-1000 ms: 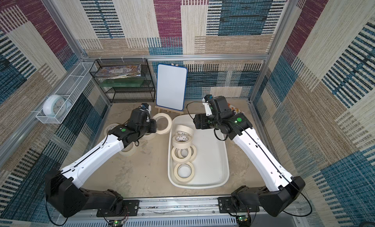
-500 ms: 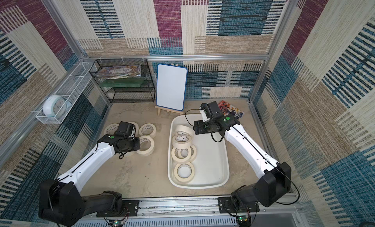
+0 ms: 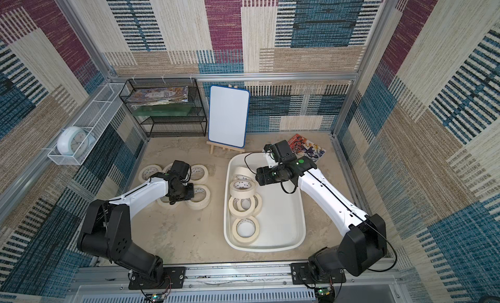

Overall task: Take out the art tape in the storage box
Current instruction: Place the art tape at the center of the board.

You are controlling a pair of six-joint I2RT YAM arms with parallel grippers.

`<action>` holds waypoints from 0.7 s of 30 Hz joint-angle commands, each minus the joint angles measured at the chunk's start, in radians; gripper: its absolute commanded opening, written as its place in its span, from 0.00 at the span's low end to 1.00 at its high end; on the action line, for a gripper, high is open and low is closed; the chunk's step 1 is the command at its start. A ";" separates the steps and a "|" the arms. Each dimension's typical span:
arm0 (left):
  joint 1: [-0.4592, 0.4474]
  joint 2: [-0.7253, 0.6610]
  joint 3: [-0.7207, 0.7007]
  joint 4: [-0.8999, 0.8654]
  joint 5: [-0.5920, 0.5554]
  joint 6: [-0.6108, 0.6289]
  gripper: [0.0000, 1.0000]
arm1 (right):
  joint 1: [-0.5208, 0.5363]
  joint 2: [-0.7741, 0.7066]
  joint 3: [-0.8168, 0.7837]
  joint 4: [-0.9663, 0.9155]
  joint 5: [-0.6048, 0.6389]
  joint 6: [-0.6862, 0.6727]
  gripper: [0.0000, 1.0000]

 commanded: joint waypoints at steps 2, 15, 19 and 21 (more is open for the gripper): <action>0.012 0.047 0.015 0.030 -0.028 0.022 0.00 | 0.030 -0.028 -0.048 -0.036 -0.045 -0.003 0.78; 0.027 -0.039 0.031 -0.014 -0.028 0.043 0.46 | 0.129 0.002 -0.225 0.102 -0.106 0.094 0.73; 0.027 -0.120 0.024 -0.022 0.037 0.051 0.57 | 0.130 0.065 -0.215 0.164 -0.103 0.099 0.67; 0.024 -0.168 0.019 -0.033 0.075 0.047 0.60 | 0.131 0.081 -0.225 0.211 -0.119 0.120 0.64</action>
